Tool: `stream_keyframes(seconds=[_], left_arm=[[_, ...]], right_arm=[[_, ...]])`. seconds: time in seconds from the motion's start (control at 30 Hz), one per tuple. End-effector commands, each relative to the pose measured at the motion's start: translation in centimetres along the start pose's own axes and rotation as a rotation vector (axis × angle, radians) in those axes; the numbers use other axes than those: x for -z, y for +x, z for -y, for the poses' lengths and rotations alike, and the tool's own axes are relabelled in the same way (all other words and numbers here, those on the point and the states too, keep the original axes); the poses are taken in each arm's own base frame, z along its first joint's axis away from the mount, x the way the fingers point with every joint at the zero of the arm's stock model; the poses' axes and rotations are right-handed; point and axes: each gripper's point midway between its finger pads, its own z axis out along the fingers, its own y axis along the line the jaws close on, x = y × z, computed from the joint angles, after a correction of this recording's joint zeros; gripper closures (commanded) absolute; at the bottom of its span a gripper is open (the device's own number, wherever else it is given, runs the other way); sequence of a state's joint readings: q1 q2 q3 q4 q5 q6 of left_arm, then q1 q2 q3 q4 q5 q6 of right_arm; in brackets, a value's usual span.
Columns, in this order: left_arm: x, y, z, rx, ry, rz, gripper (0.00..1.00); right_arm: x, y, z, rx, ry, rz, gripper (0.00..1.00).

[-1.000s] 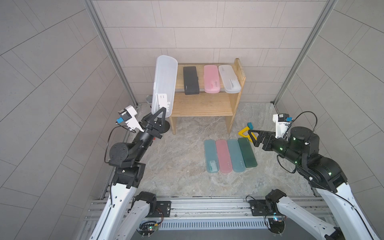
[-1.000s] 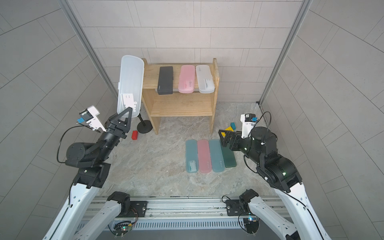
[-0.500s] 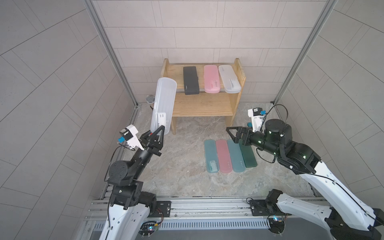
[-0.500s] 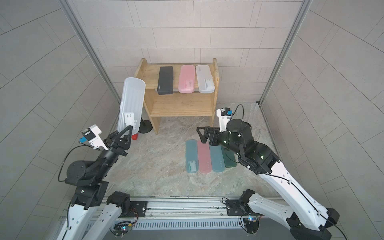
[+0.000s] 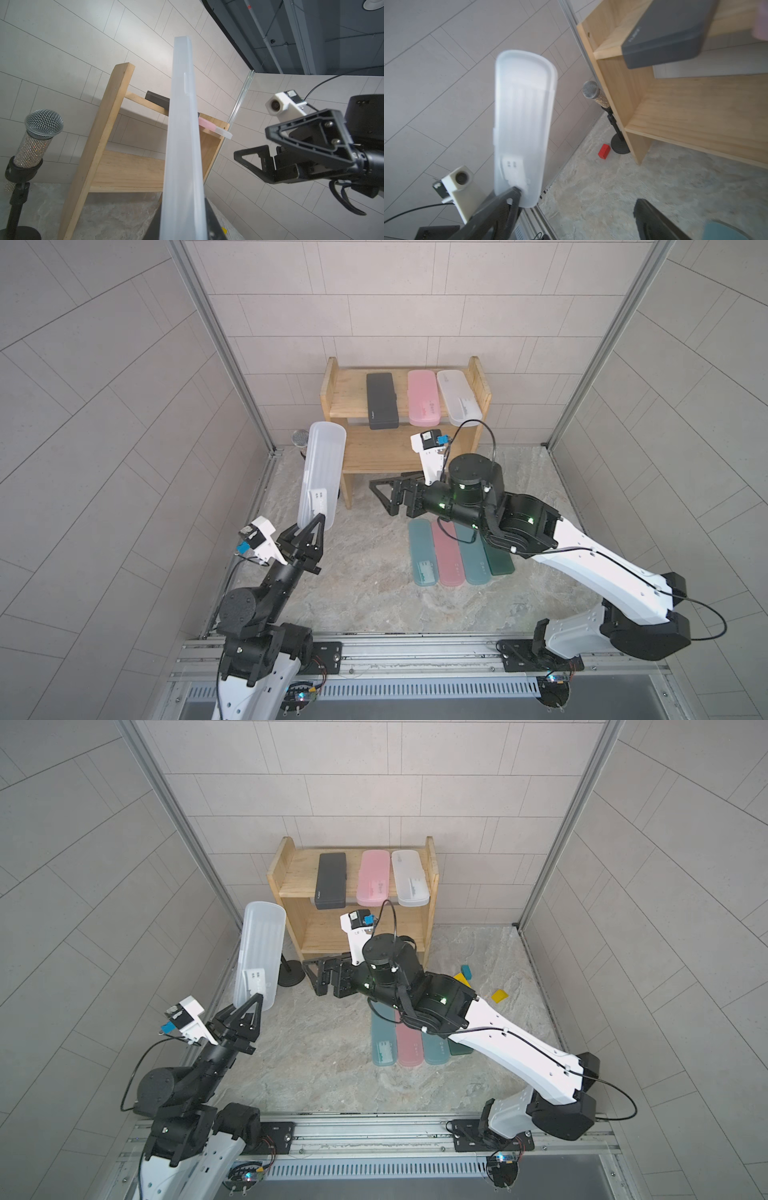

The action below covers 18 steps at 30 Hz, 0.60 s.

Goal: Remove the pencil cases from the shelf
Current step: Pick up the pencil case from the shelf.

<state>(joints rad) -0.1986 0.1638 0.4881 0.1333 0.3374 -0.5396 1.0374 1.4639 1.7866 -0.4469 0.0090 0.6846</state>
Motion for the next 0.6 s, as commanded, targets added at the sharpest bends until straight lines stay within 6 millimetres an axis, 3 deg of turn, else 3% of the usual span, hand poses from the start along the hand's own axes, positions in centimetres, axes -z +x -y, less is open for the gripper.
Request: stream_keyframes(seconds=[0.0,0.27,0.57], left_arm=[[0.6,-1.3,0.5,-0.045,0.011,0.059,0.97],[1.5,-1.3,1.0,-0.094,0.006,0.04,0.99],[2.5,-0.5,0.5,-0.124,-0.018,0.023,1.0]], right_arm=[[-0.9,-0.7,-1.5,0.004,-0.006,0.006,0.0],[-5.5,1.5,-3.3,-0.003,0.001,-0.063,0.0],[-8.8,3.2,-4.8,0.002,0.005,-0.122,0.0]])
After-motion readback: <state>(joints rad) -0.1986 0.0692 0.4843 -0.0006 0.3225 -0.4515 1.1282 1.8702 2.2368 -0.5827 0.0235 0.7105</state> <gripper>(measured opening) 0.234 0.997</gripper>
